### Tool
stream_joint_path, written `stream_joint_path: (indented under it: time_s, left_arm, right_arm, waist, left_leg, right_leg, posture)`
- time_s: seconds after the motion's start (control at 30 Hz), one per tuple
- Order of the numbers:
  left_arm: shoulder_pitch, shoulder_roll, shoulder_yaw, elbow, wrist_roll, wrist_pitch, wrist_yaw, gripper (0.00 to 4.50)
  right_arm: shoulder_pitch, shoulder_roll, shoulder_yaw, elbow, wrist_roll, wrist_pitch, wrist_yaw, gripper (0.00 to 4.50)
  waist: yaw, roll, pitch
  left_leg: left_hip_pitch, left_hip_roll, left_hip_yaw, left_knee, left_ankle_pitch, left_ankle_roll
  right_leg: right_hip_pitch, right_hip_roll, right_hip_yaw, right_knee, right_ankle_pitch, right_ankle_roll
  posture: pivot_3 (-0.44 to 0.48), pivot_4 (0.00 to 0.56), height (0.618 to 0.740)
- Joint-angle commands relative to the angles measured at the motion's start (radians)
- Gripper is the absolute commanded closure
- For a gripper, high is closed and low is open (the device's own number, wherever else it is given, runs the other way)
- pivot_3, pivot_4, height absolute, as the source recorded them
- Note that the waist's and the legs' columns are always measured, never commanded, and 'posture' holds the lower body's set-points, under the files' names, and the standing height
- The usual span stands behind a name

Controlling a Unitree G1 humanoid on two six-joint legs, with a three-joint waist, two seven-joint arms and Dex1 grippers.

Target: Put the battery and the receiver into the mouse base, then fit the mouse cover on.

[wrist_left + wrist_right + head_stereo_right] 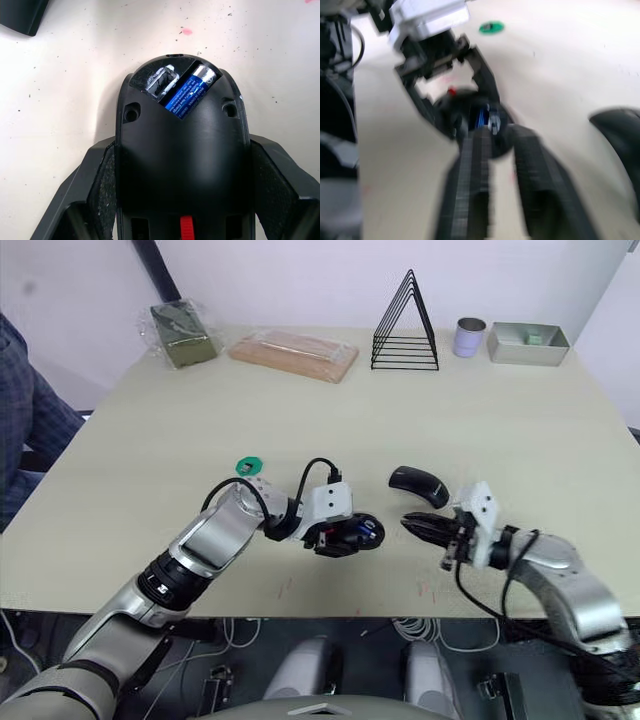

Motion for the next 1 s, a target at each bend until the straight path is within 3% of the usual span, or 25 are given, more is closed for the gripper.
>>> stream_joint_path:
  time_s: [0.03,0.17,0.2,0.37,0.7,0.77,0.83,1.0]
  left_arm:
    - [0.008,-0.004,-0.028,0.014,-0.003,0.006,-0.005,1.53]
    - [0.008,0.003,-0.026,0.014,-0.002,0.002,-0.009,1.53]
    - [0.007,0.004,-0.026,0.014,-0.002,0.0,-0.01,1.53]
    - [0.001,0.003,-0.022,0.025,-0.003,-0.009,-0.008,1.53]
    - [-0.005,0.004,-0.025,0.039,0.004,-0.03,-0.015,1.53]
    - [-0.01,-0.001,-0.018,0.041,0.006,-0.03,-0.005,0.53]
    - [-0.014,0.003,-0.017,0.029,0.001,-0.031,-0.015,0.02]
    - [-0.011,0.009,0.016,-0.008,-0.031,-0.008,-0.021,0.02]
  right_arm:
    - [0.044,-0.047,-0.097,-0.041,0.042,-0.022,0.058,1.95]
    - [0.122,-0.1,-0.183,-0.073,0.061,-0.045,0.117,0.24]
    - [0.128,-0.105,-0.188,-0.076,0.058,-0.049,0.12,0.11]
    - [0.158,-0.114,-0.252,-0.088,0.075,-0.068,0.144,0.11]
    - [0.192,-0.1,-0.251,-0.098,0.065,-0.085,0.14,0.11]
    - [0.192,-0.098,-0.249,-0.098,0.07,-0.085,0.14,0.0]
    - [0.191,-0.098,-0.248,-0.097,0.071,-0.086,0.139,0.0]
    - [0.178,-0.094,-0.242,-0.094,0.071,-0.086,0.134,0.0]
  waist:
    - [-0.003,0.0,0.0]
    - [-0.005,-0.002,0.002]
    - [-0.005,-0.002,0.002]
    - [-0.003,-0.004,0.003]
    - [-0.003,-0.004,0.003]
    - [-0.003,-0.004,0.003]
    - [-0.004,-0.005,0.004]
    - [-0.004,-0.007,0.006]
  left_leg:
    - [0.0,0.0,0.0,0.0,0.0,0.0]
    - [0.001,-0.001,0.001,0.0,0.0,0.0]
    - [0.001,-0.001,0.001,0.0,0.0,0.0]
    - [0.0,-0.001,0.0,0.0,0.0,0.0]
    - [0.0,0.0,0.0,0.0,0.0,0.0]
    - [0.0,0.0,0.0,0.0,0.0,0.0]
    - [0.0,0.0,0.0,0.0,0.0,0.0]
    - [-0.001,0.001,0.0,0.0,0.0,0.0]
  right_leg:
    - [0.0,0.0,0.0,0.0,0.0,0.0]
    - [0.0,-0.002,0.001,0.0,-0.002,0.004]
    - [0.0,-0.002,0.001,0.0,-0.002,0.004]
    - [0.0,-0.002,0.0,0.0,-0.003,0.004]
    - [0.0,-0.003,0.0,0.0,-0.003,0.005]
    - [0.0,-0.003,0.0,0.0,-0.003,0.005]
    - [0.0,-0.003,0.0,0.0,-0.003,0.005]
    - [-0.001,-0.003,0.0,0.0,-0.003,0.005]
  posture:
    - [0.0,0.15,0.74]
    - [0.0,0.15,0.74]
    - [0.0,0.15,0.74]
    - [0.0,0.15,0.74]
    - [0.0,0.15,0.74]
    - [0.0,0.15,0.74]
    - [0.0,0.15,0.74]
    - [0.0,0.15,0.74]
